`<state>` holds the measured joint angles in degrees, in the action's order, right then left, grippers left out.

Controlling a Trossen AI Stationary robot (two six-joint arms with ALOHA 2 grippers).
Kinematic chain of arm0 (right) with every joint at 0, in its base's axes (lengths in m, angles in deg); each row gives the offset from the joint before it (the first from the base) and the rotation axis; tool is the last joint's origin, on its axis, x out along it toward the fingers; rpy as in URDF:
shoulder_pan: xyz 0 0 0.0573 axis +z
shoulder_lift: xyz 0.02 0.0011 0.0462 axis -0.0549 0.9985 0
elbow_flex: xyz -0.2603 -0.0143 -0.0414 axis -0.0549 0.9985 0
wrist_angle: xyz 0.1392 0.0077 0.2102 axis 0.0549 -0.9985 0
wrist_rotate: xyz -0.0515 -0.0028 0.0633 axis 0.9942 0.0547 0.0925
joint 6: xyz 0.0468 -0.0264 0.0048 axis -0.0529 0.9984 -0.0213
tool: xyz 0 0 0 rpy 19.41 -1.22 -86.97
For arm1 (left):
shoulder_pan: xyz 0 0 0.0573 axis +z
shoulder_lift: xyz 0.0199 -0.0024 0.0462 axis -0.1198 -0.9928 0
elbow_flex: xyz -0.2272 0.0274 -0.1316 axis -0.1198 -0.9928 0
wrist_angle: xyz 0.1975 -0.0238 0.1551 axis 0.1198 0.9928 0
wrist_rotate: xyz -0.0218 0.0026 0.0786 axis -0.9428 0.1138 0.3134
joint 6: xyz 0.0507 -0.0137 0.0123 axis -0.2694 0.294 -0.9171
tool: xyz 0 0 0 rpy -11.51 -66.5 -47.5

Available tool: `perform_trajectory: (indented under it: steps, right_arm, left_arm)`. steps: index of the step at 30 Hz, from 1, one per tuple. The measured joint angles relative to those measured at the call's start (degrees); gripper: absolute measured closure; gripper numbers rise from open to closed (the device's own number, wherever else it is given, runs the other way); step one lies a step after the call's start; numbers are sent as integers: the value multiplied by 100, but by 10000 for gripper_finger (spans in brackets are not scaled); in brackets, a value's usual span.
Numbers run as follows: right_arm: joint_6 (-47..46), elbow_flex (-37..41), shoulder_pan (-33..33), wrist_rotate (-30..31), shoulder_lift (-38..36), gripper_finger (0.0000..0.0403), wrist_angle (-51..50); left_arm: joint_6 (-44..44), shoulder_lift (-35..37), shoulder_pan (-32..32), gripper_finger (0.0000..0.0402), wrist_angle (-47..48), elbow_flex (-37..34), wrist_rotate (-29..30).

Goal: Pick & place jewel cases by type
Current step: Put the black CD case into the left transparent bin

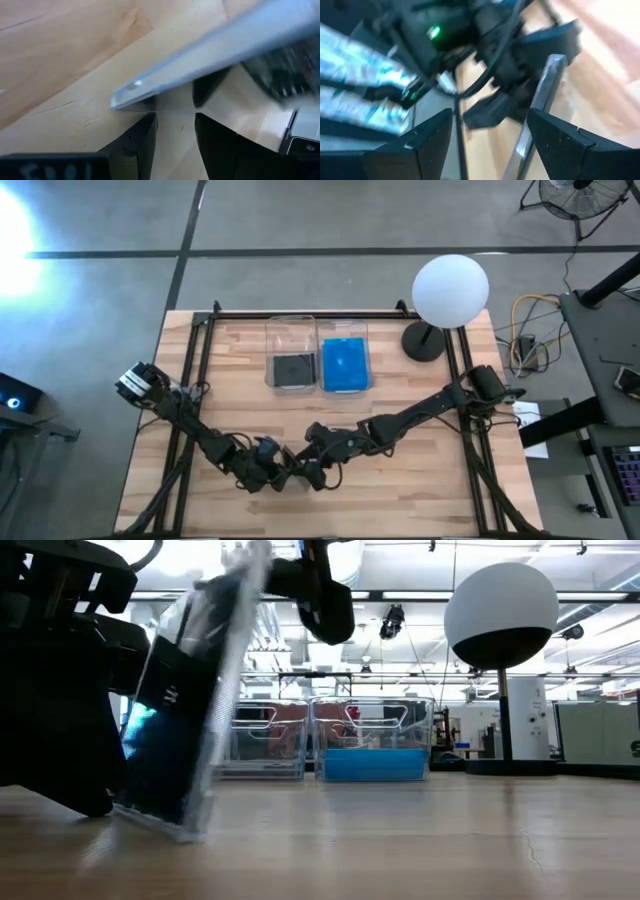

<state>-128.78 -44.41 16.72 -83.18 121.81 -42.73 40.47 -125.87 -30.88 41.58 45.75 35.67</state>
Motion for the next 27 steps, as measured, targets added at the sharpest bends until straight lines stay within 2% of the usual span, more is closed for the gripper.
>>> perform_trajectory:
  steps: [8,13,16,19,22,24,27]
  right_arm:
    - [-916,33,213,1801,11,148,160]
    - [-1946,59,368,2554,256,149,292]
    - [-2378,74,403,2790,384,149,-181]
    - [-2781,69,304,2534,217,149,-1532]
    - [-2540,63,-6,1818,39,149,-2835]
    - [-2188,77,-249,1354,20,149,-3278]
    - [-1947,296,-531,785,70,149,-3216]
  left_arm:
    - [-260,0,4,278,0,-2,-67]
    - [-348,1,4,278,-23,-41,-108]
    - [-302,7,9,278,-58,-85,-170]
    - [-242,9,17,278,-94,-95,-317]
    - [-58,9,17,278,-184,-98,-361]
    - [4,9,17,278,-205,-101,-357]
    - [125,7,15,278,-214,-101,-321]
